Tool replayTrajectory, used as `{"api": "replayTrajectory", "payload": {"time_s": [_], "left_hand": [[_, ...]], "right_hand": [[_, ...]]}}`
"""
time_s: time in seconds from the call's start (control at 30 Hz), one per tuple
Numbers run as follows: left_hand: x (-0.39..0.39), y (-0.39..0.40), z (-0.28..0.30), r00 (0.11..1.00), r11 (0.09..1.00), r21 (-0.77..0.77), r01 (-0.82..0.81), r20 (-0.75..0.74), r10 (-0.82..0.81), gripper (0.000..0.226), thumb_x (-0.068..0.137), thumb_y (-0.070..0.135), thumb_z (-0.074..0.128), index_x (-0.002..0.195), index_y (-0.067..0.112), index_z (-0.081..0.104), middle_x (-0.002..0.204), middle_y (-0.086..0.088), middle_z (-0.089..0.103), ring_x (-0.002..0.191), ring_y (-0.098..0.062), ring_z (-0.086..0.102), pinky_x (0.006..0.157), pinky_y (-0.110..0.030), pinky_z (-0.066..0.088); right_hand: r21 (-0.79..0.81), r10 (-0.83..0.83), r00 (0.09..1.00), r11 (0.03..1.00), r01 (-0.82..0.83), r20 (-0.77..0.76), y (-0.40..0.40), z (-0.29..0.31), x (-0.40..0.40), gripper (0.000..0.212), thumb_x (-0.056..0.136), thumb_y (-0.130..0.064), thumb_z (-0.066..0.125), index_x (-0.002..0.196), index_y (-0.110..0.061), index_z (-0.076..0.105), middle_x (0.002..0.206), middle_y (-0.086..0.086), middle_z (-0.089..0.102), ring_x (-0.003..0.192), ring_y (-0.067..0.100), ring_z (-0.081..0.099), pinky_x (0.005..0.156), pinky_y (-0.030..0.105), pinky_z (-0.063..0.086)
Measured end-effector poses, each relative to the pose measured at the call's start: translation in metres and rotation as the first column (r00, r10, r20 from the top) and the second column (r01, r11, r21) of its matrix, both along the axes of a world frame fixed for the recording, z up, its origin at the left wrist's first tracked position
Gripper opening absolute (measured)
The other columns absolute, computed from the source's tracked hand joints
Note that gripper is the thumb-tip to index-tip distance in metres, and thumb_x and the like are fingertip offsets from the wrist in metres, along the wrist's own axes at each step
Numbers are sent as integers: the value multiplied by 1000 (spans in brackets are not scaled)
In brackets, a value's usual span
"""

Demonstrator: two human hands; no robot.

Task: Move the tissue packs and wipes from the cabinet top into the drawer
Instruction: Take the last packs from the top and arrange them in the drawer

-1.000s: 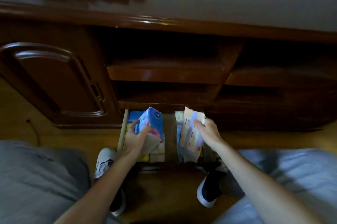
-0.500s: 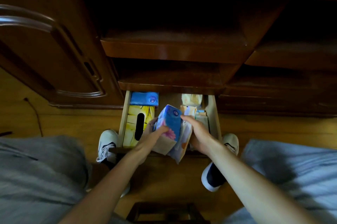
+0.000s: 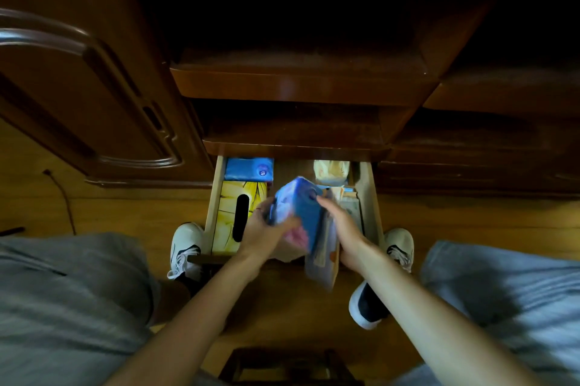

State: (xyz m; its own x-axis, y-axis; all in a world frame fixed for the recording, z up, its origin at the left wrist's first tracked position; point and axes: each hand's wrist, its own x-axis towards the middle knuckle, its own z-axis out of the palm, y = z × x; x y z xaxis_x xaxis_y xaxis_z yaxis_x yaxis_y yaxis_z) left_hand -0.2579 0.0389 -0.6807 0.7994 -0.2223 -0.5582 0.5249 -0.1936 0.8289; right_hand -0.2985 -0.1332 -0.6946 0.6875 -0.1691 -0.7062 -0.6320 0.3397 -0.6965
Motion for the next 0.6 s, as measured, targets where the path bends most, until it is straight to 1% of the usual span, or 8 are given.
{"api": "replayTrajectory", "payload": {"time_s": [0.1,0.17,0.23,0.3,0.4,0.5,0.57,0.6], "left_hand": [[1,10,0,928,836,-488,-249,-368,62,64,72,43,75,127,12,62,122,-16,69,105,-32,67,92,-48,52],[3,11,0,919,781,-555,-286,-391,58,55,85,38,61,128,4,59,116,-17,69,103,-31,66,85,-45,56],[4,7,1,941,880,-406,-248,-317,119,38,99,29,50,119,-1,60,103,-15,72,89,-25,71,69,-34,60],[4,4,-1,975,967,-175,-186,-151,160,28,105,27,47,118,8,63,99,-9,73,81,-17,73,59,-25,58],[4,3,-7,985,992,-7,-129,112,129,29,103,25,51,132,26,56,107,8,65,96,-8,65,62,-16,54],[14,6,-12,956,981,156,-118,284,70,31,100,27,58,130,25,59,111,16,63,107,-9,61,67,-11,47],[26,10,-19,939,944,319,-86,344,-31,34,98,27,60,132,24,58,123,9,62,116,-13,58,82,-24,49],[32,14,-24,930,919,389,-66,358,-85,37,97,26,61,133,24,58,128,6,61,119,-15,57,90,-30,50]], "right_hand": [[-47,22,1000,999,-23,-12,-7,1,1,55,84,-61,68,128,-28,66,124,8,71,114,27,66,103,47,48],[18,57,998,998,-57,7,-11,2,-1,63,78,-60,77,129,-26,66,122,5,74,113,26,70,100,44,52],[147,86,996,985,-91,39,-13,3,-4,63,78,-54,81,130,-22,65,122,6,75,110,24,72,84,36,60],[156,107,993,981,-113,47,-14,0,-9,63,77,-49,84,130,-19,65,120,6,75,107,23,73,76,32,61],[58,135,990,990,-132,-45,-13,-8,-5,64,75,-48,85,129,-21,64,118,8,75,109,31,71,93,46,56],[-45,-2,978,999,-8,-210,-14,-13,24,55,79,-45,81,126,-20,65,112,11,76,105,34,71,99,52,52],[-8,-118,964,993,119,-239,-20,-16,52,43,85,-40,78,119,-16,68,96,10,80,90,29,76,89,43,60],[3,-149,955,988,155,-258,-23,-18,66,38,85,-39,78,114,-15,68,87,9,80,79,25,78,76,37,63]]}}
